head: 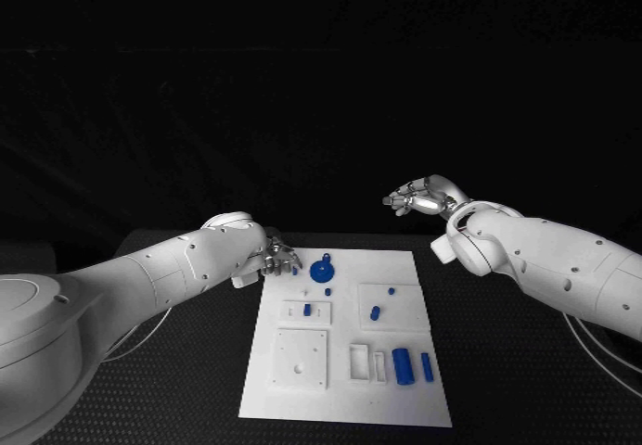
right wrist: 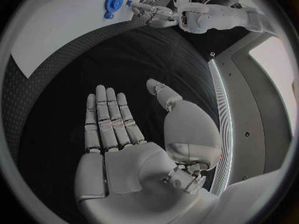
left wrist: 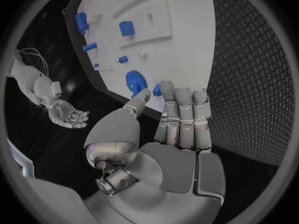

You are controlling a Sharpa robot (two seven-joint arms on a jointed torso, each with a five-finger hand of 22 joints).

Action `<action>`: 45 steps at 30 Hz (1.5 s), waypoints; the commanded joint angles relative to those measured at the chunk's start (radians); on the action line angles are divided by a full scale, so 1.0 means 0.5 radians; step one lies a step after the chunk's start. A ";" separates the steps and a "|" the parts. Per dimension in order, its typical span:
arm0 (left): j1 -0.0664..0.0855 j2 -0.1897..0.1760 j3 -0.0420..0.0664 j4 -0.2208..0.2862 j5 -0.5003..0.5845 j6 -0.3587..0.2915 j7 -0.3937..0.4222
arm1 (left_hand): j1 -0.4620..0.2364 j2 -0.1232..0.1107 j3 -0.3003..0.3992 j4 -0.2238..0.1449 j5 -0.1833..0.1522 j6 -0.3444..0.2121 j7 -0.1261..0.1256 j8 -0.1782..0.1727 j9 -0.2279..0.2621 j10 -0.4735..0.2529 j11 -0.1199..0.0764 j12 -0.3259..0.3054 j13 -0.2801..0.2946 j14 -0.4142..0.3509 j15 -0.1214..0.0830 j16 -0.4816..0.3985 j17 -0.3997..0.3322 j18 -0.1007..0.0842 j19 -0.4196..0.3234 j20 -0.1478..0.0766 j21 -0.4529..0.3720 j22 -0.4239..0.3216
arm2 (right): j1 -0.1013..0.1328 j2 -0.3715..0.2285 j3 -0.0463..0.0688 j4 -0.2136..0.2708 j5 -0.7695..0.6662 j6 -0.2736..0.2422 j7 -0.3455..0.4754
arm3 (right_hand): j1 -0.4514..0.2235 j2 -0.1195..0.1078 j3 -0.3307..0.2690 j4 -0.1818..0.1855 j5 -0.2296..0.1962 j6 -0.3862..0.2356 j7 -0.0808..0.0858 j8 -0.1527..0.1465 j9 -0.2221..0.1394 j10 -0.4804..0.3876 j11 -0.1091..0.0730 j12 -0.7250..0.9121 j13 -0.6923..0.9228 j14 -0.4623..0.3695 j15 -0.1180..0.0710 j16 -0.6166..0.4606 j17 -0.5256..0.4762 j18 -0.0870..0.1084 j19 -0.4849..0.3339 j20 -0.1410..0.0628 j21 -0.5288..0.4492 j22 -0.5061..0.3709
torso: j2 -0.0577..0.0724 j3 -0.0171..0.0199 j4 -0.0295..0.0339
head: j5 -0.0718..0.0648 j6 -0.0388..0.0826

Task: Assemble the parts on the task board

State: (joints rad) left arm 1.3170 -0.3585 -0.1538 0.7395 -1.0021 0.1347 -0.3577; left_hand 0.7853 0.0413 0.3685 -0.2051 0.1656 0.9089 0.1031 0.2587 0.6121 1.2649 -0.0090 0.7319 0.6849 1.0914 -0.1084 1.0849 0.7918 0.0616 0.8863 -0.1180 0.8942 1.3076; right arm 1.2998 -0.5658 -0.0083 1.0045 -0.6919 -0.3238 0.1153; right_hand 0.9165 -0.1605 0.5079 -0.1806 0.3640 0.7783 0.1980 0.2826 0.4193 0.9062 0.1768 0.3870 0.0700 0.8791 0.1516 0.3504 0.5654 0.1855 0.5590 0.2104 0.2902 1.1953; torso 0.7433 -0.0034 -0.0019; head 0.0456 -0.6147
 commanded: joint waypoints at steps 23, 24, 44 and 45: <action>-0.003 0.001 0.003 -0.025 0.071 0.045 0.065 | 0.216 -0.034 0.363 0.087 -0.206 0.050 -0.008 0.023 0.000 0.033 -0.010 -0.006 -0.022 0.001 0.004 0.017 -0.030 -0.033 0.038 -0.160 -0.025 0.026 | 0.001 0.011 0.001 -0.003 0.000 0.015 0.010 | -0.013 0.000 -0.011 -0.002 0.009 -0.014 0.039 0.012 -0.004 0.014 -0.003 -0.013 -0.003 0.007 0.013 -0.009 0.003 0.006 -0.010 0.009 -0.011 0.003 | -0.001 -0.0001 0.002 | 0.002 -0.012; -0.003 0.001 0.003 -0.027 0.086 0.046 0.064 | 0.218 -0.032 0.364 0.086 -0.205 0.049 -0.008 0.022 0.000 0.033 -0.010 -0.006 -0.022 0.001 0.004 0.018 -0.030 -0.033 0.037 -0.160 -0.024 0.028 | 0.001 0.011 0.001 -0.004 0.000 0.015 0.010 | -0.013 0.000 -0.011 -0.002 0.009 -0.014 0.039 0.012 -0.004 0.014 -0.003 -0.013 -0.003 0.007 0.013 -0.009 0.003 0.006 -0.010 0.009 -0.011 0.003 | -0.001 -0.0006 0.002 | 0.002 -0.012; -0.002 0.000 0.003 -0.049 0.118 0.020 0.059 | 0.311 0.092 0.420 -0.048 0.006 0.078 -0.015 0.044 0.010 0.055 -0.017 0.006 -0.020 0.013 0.001 0.043 -0.037 -0.035 0.041 -0.164 -0.002 0.043 | 0.001 0.007 0.001 -0.003 0.001 0.019 0.011 | -0.015 -0.001 -0.012 0.000 0.009 -0.014 0.039 0.013 -0.006 0.015 -0.003 -0.014 -0.003 0.008 0.013 -0.011 0.004 0.006 -0.010 0.009 -0.014 0.005 | -0.001 0.0009 0.001 | 0.004 -0.010; -0.002 0.002 0.002 -0.053 0.120 0.001 0.056 | 0.313 0.097 0.420 -0.061 0.018 0.083 -0.017 0.048 0.012 0.059 -0.018 0.007 -0.020 0.016 0.000 0.045 -0.038 -0.035 0.045 -0.164 0.001 0.043 | 0.001 0.007 0.001 -0.004 0.001 0.020 0.011 | -0.015 -0.001 -0.012 0.000 0.009 -0.014 0.039 0.013 -0.006 0.015 -0.003 -0.014 -0.003 0.008 0.013 -0.011 0.004 0.006 -0.010 0.010 -0.014 0.005 | -0.002 0.0010 0.002 | 0.003 -0.010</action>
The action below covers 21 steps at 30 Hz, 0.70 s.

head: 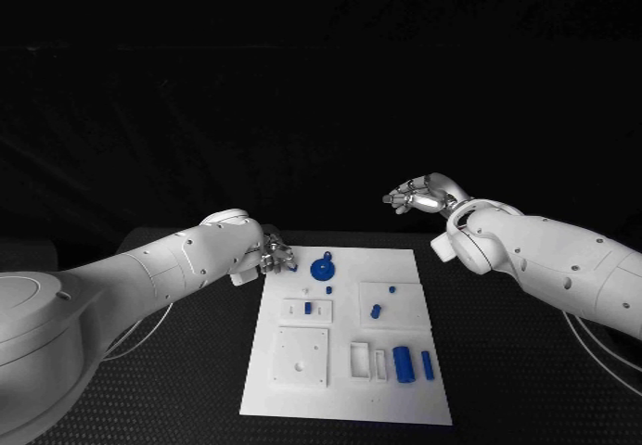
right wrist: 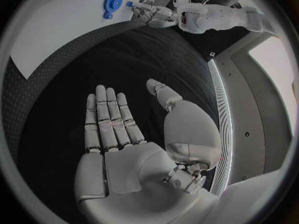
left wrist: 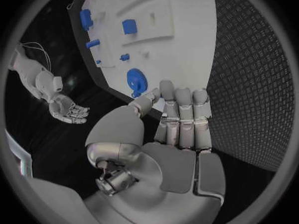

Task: Assemble the parts on the task board

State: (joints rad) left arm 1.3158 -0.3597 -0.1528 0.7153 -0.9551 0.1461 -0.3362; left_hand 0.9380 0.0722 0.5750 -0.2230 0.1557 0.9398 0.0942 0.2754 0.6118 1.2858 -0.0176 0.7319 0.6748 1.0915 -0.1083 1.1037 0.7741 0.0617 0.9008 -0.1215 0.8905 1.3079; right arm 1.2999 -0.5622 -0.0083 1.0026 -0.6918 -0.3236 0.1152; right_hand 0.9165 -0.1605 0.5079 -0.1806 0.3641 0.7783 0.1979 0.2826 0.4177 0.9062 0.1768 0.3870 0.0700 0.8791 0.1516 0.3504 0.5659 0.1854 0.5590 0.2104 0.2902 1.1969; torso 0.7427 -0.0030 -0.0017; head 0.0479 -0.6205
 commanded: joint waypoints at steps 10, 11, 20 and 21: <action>0.001 0.005 0.000 -0.015 0.151 -0.108 0.021 | -0.012 0.044 0.022 -0.080 0.225 0.126 -0.032 0.060 0.028 0.102 -0.032 0.012 -0.010 0.081 -0.010 0.039 -0.009 -0.030 0.066 -0.166 0.038 0.039 | 0.000 0.001 0.001 -0.006 0.002 0.022 0.011 | -0.015 0.000 -0.012 0.001 0.009 -0.014 0.039 0.013 -0.003 0.015 -0.003 -0.014 -0.002 0.008 0.013 -0.012 0.004 0.007 -0.010 0.010 -0.015 0.002 | 0.000 -0.0005 0.000 | -0.002 -0.003; 0.001 0.004 0.000 -0.015 0.159 -0.112 0.021 | -0.022 0.042 0.023 -0.085 0.280 0.137 -0.035 0.064 0.029 0.109 -0.035 0.013 -0.009 0.085 -0.011 0.043 -0.010 -0.030 0.070 -0.167 0.041 0.039 | 0.000 0.001 0.001 -0.006 0.002 0.022 0.011 | -0.015 0.000 -0.012 0.001 0.009 -0.014 0.039 0.013 -0.003 0.015 -0.003 -0.014 -0.002 0.008 0.013 -0.012 0.004 0.007 -0.010 0.010 -0.015 0.003 | 0.000 -0.0004 0.000 | -0.001 -0.004; 0.002 -0.026 0.000 0.017 0.262 -0.143 0.017 | -0.114 0.022 0.162 -0.088 0.319 0.205 -0.059 0.086 0.034 0.132 -0.059 0.018 -0.004 0.104 -0.018 0.064 -0.013 -0.027 0.084 -0.171 0.048 0.037 | 0.000 -0.002 0.001 -0.007 0.002 0.026 0.010 | -0.014 0.001 -0.011 0.000 0.010 -0.014 0.039 0.014 -0.003 0.016 -0.003 -0.015 -0.002 0.008 0.013 -0.012 0.004 0.007 -0.010 0.010 -0.016 0.003 | -0.001 -0.0011 0.000 | 0.002 0.000; 0.002 -0.035 0.000 0.031 0.262 -0.147 0.017 | -0.128 0.021 0.178 -0.087 0.322 0.208 -0.060 0.087 0.034 0.133 -0.060 0.019 -0.004 0.105 -0.018 0.066 -0.014 -0.027 0.087 -0.171 0.050 0.038 | 0.000 -0.004 0.001 -0.007 0.002 0.027 0.010 | -0.014 0.001 -0.011 0.000 0.010 -0.014 0.039 0.014 -0.003 0.016 -0.003 -0.015 -0.002 0.008 0.013 -0.012 0.004 0.007 -0.010 0.010 -0.016 0.003 | -0.001 -0.0016 0.001 | 0.002 -0.001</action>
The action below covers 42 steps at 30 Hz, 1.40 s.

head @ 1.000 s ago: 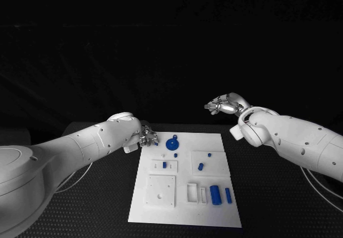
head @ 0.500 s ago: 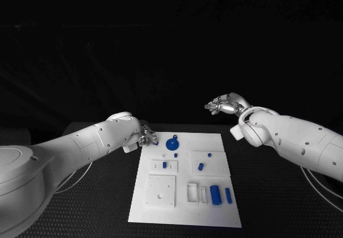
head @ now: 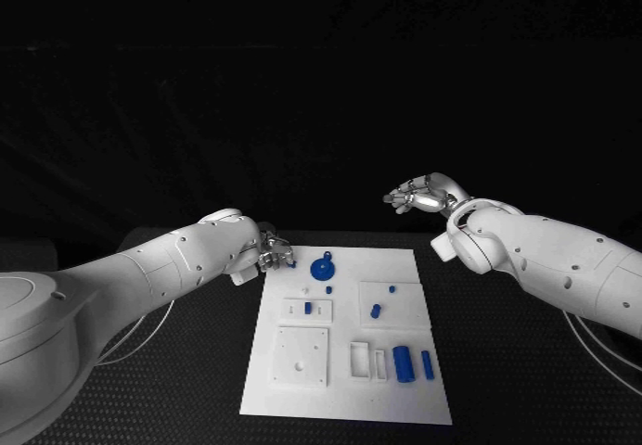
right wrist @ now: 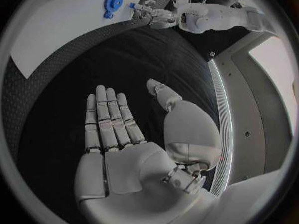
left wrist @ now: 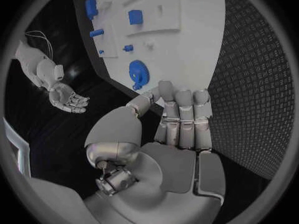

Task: Assemble the parts on the task board

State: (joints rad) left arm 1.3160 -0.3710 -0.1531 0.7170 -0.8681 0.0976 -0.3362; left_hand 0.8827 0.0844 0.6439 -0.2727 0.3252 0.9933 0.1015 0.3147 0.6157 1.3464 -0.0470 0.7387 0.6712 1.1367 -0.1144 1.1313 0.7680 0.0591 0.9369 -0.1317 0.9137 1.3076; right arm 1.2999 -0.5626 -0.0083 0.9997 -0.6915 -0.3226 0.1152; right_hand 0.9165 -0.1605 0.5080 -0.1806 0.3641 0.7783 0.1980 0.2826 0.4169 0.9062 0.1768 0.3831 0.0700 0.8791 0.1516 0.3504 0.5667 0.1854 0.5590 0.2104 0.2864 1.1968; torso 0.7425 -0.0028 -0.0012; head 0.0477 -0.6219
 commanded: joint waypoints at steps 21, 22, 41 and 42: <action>0.004 -0.511 -0.008 0.854 -0.054 -0.377 0.005 | -0.244 0.010 0.159 0.003 0.013 0.210 -0.118 0.067 0.085 0.054 -0.042 0.000 -0.003 0.055 -0.016 0.023 -0.018 -0.014 0.053 -0.162 0.028 0.038 | 0.000 -0.037 0.000 -0.024 0.010 0.034 0.010 | -0.006 0.003 -0.009 -0.003 0.013 -0.014 0.038 0.014 -0.003 0.017 -0.004 -0.008 -0.002 0.007 0.013 -0.014 0.004 0.008 -0.011 0.010 -0.011 0.006 | -0.023 -0.0009 0.035 | -0.003 -0.001; 0.004 -0.535 -0.011 0.891 -0.069 -0.388 0.002 | -0.248 0.009 0.163 0.001 0.015 0.214 -0.120 0.068 0.087 0.057 -0.043 -0.001 -0.004 0.058 -0.017 0.023 -0.019 -0.013 0.056 -0.163 0.029 0.038 | 0.000 -0.038 0.000 -0.025 0.010 0.034 0.010 | -0.006 0.003 -0.009 -0.003 0.013 -0.014 0.038 0.015 -0.003 0.017 -0.004 -0.008 -0.002 0.007 0.013 -0.015 0.004 0.008 -0.011 0.010 -0.011 0.006 | -0.025 -0.0012 0.037 | -0.004 0.002; -0.013 -0.755 -0.175 1.336 -0.389 -0.595 -0.037 | -0.301 -0.020 0.230 -0.010 0.028 0.288 -0.145 0.086 0.107 0.116 -0.067 -0.022 -0.017 0.114 -0.022 0.012 -0.035 -0.003 0.097 -0.170 0.040 0.035 | -0.001 -0.048 -0.001 -0.035 0.010 0.033 0.011 | 0.001 0.007 -0.005 -0.006 0.043 -0.013 0.038 0.016 -0.007 0.018 -0.003 -0.010 -0.002 0.009 0.013 -0.019 0.007 0.009 -0.010 0.012 -0.017 0.011 | -0.044 -0.0002 0.063 | -0.009 -0.026; -0.018 -0.756 -0.175 1.344 -0.392 -0.608 -0.040 | -0.301 -0.022 0.233 -0.011 0.028 0.290 -0.146 0.086 0.107 0.117 -0.067 -0.023 -0.017 0.116 -0.022 0.012 -0.035 -0.003 0.099 -0.171 0.040 0.035 | -0.001 -0.049 -0.001 -0.034 0.010 0.034 0.010 | 0.001 0.007 -0.005 -0.006 0.046 -0.013 0.038 0.017 -0.007 0.018 -0.003 -0.010 -0.002 0.009 0.013 -0.019 0.007 0.009 -0.009 0.012 -0.017 0.012 | -0.043 0.0004 0.060 | -0.006 -0.024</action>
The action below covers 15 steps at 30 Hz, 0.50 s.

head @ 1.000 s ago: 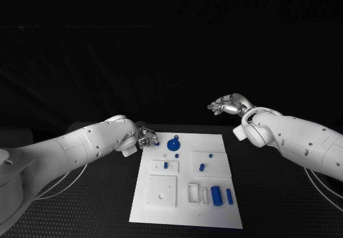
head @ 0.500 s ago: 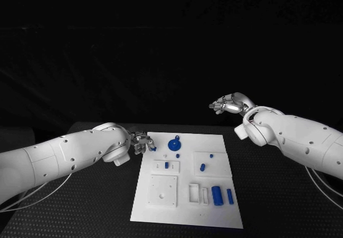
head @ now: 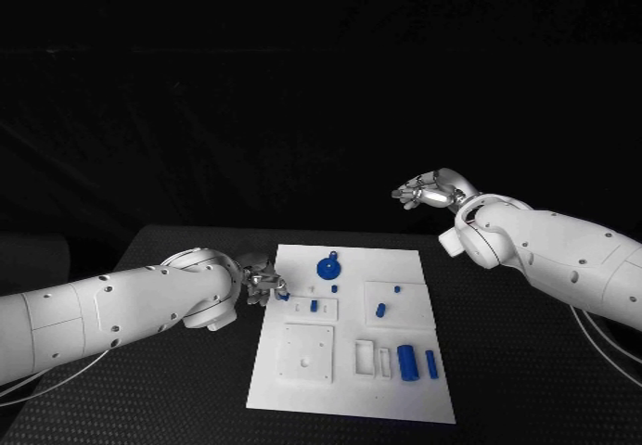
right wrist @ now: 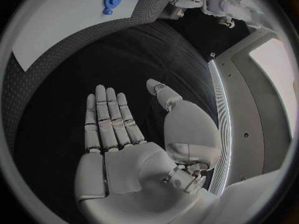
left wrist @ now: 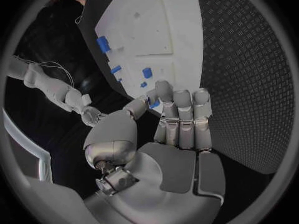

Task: Assemble the parts on the task board

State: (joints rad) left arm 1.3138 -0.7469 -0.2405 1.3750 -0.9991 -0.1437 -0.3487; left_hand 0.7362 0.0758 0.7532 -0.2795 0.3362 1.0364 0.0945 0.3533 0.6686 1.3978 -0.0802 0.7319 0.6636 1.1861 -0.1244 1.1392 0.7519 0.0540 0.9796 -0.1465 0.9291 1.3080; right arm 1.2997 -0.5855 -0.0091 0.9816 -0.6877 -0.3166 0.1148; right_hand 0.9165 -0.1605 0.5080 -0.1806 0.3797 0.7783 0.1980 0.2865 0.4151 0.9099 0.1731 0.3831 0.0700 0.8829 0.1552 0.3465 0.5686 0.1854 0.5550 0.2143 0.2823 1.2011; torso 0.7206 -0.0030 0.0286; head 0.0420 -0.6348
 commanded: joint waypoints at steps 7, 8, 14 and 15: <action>-0.048 0.017 0.000 0.057 -0.160 -0.166 -0.028 | -0.008 -0.015 0.030 0.003 0.002 0.212 -0.134 0.008 0.002 0.022 -0.004 -0.010 -0.002 0.027 -0.005 -0.004 -0.004 0.009 0.023 -0.143 0.013 0.035 | 0.000 -0.004 0.000 0.003 0.003 0.021 0.011 | 0.000 0.007 -0.006 -0.005 0.024 -0.013 0.038 0.009 -0.005 0.012 0.004 -0.011 -0.002 0.001 0.006 -0.012 0.004 0.010 -0.001 0.005 -0.011 0.005 | 0.005 0.0008 -0.005 | 0.004 0.002; -0.054 0.022 0.000 0.056 -0.160 -0.164 -0.026 | -0.009 -0.015 0.031 0.003 0.002 0.213 -0.134 0.008 0.002 0.022 -0.004 -0.010 -0.002 0.027 -0.005 -0.004 -0.004 0.009 0.023 -0.143 0.014 0.035 | 0.000 -0.004 0.000 0.002 0.003 0.021 0.011 | 0.000 0.008 -0.006 -0.005 0.025 -0.013 0.038 0.009 -0.005 0.012 0.004 -0.011 -0.002 0.002 0.006 -0.013 0.004 0.010 -0.001 0.005 -0.011 0.005 | 0.005 0.0014 -0.006 | 0.004 0.001; -0.084 0.045 0.000 0.046 -0.185 -0.170 -0.031 | -0.014 -0.020 0.037 0.009 -0.008 0.218 -0.135 0.007 0.002 0.027 -0.004 -0.011 -0.002 0.032 -0.006 -0.004 -0.004 0.010 0.028 -0.143 0.015 0.035 | 0.000 -0.003 0.000 0.005 0.003 0.021 0.012 | 0.000 0.008 -0.006 -0.004 0.030 -0.014 0.038 0.010 -0.005 0.012 0.004 -0.012 -0.002 0.002 0.006 -0.013 0.005 0.010 -0.001 0.005 -0.012 0.006 | 0.005 0.0023 -0.006 | 0.002 0.000; -0.089 0.049 0.000 0.044 -0.202 -0.175 -0.032 | -0.014 -0.020 0.039 0.009 -0.008 0.219 -0.135 0.008 0.002 0.028 -0.005 -0.011 -0.002 0.033 -0.006 -0.004 -0.004 0.010 0.028 -0.143 0.016 0.035 | 0.000 -0.004 0.000 0.006 0.003 0.021 0.012 | 0.000 0.008 -0.006 -0.004 0.031 -0.014 0.038 0.010 -0.005 0.012 0.004 -0.012 -0.002 0.002 0.006 -0.013 0.005 0.010 -0.001 0.006 -0.012 0.006 | 0.005 0.0027 -0.006 | 0.002 0.000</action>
State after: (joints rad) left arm 1.2703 -0.7252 -0.2411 1.3972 -1.0709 -0.2075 -0.3630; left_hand 0.7208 0.0603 0.7679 -0.2757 0.3359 1.0504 0.0875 0.3532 0.6686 1.4046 -0.0805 0.7319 0.6637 1.1956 -0.1267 1.1392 0.7509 0.0537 0.9905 -0.1503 0.9331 1.3078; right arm 1.2995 -0.5873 -0.0094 0.9828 -0.6872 -0.3164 0.1148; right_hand 0.9165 -0.1605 0.5080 -0.1806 0.3884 0.7783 0.1979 0.2865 0.4133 0.9098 0.1732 0.3831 0.0700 0.8828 0.1552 0.3465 0.5701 0.1854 0.5551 0.2142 0.2823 1.2032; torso 0.7228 -0.0019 0.0259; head 0.0438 -0.6340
